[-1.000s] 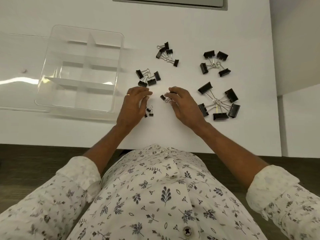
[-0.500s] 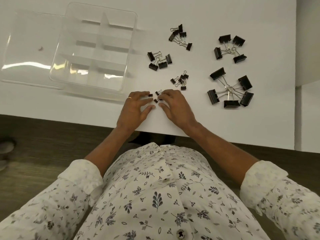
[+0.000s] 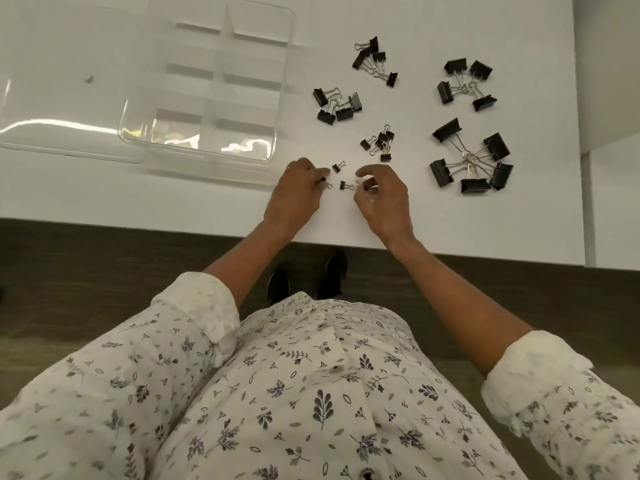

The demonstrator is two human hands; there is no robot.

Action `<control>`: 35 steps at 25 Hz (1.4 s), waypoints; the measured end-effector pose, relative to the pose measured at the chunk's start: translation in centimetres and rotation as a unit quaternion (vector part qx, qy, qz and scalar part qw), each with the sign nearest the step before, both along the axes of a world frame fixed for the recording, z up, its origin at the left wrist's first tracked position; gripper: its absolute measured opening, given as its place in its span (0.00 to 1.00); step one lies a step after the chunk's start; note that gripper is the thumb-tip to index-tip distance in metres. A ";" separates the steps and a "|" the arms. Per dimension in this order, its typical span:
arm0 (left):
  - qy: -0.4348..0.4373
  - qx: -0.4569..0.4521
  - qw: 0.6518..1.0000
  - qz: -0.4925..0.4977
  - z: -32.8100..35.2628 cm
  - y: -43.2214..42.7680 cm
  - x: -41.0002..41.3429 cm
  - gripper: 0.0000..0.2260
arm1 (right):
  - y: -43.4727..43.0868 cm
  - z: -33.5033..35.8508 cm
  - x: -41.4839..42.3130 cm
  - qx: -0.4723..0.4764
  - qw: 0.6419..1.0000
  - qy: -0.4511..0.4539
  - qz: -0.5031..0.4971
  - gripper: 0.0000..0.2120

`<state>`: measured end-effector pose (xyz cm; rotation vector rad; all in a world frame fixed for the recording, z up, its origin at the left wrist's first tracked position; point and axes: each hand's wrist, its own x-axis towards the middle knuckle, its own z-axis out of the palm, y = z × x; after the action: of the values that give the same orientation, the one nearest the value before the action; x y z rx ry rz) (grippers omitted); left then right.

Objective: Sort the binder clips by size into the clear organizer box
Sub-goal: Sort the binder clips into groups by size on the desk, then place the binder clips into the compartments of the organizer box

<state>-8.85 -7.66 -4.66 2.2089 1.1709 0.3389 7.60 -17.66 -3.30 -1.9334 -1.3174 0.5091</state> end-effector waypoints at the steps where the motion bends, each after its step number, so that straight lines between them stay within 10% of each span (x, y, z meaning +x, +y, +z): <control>1: 0.005 0.002 1.000 -0.008 -0.1 0.2 0.1 0.12 | -0.1 0.0 -0.4 -0.010 1.000 -0.006 -0.008 0.11; 18: -0.042 -0.053 0.998 -0.013 -0.1 1.6 2.2 0.15 | 0.1 -1.2 -1.0 -0.093 0.977 -0.190 0.020 0.09; 23: -0.027 -0.023 0.999 -0.019 -0.8 1.5 2.8 0.11 | 0.2 -0.1 1.3 -0.064 0.981 0.123 -0.135 0.08; 26: 0.009 0.020 0.999 -0.027 -0.5 1.5 3.4 0.11 | 0.4 0.9 2.7 -0.073 0.849 0.492 -0.178 0.10; 35: -0.019 -0.014 0.999 0.026 -0.1 1.4 4.4 0.05 | 1.9 2.6 6.5 -0.095 0.690 0.697 -0.170 0.07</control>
<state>-4.47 -6.23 -4.75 2.1413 1.2067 0.3821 14.12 -15.77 -0.72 -1.1788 0.1116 1.5191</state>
